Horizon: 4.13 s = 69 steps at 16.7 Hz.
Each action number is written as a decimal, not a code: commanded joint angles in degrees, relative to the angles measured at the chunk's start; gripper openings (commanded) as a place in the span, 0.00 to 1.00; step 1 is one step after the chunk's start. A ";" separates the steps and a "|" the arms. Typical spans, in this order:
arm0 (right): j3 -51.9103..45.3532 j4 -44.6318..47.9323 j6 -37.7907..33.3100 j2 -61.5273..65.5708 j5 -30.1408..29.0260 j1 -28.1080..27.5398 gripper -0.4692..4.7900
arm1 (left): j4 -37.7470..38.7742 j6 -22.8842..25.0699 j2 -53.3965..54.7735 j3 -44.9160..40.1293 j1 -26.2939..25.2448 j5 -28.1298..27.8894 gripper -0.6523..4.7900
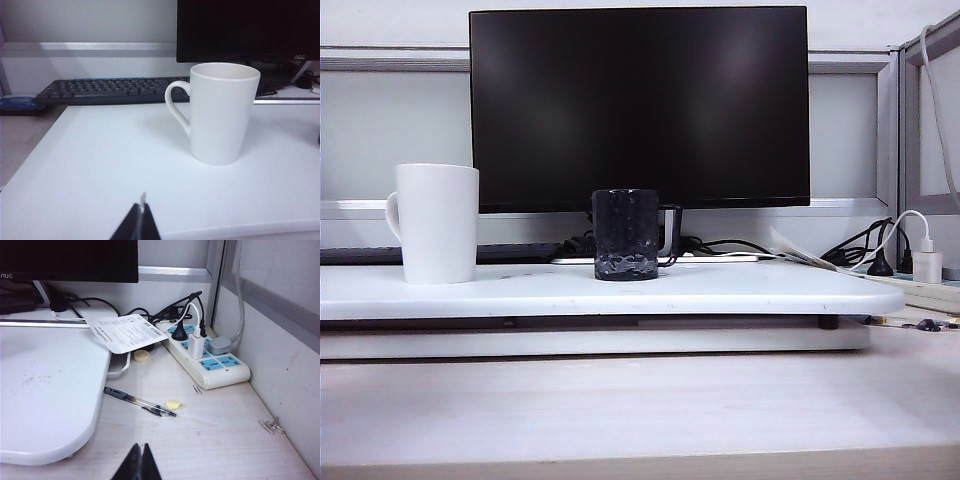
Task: Carefully pick up the black cup and pour some water from the black cup into the white cup.
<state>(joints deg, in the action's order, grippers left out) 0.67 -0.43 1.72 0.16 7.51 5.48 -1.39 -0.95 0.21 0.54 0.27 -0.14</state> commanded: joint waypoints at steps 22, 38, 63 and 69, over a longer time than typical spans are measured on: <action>37.40 23.21 -0.15 33.59 -12.33 0.09 0.87 | -12.50 -14.47 12.63 23.02 0.07 9.73 1.00; 49.62 32.83 -0.44 88.67 -22.73 11.19 0.87 | -13.22 1.20 60.33 35.43 1.16 23.50 1.00; 66.10 45.70 -0.20 118.29 -23.98 15.19 0.77 | -9.35 6.56 60.33 35.52 7.93 9.77 1.00; 66.07 45.75 -0.22 118.29 -23.98 15.17 0.09 | -9.35 6.54 60.33 35.52 7.93 9.77 1.00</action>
<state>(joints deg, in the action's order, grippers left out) 66.61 45.08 1.13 118.65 -16.53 20.62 -10.26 5.54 60.69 35.81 8.25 9.61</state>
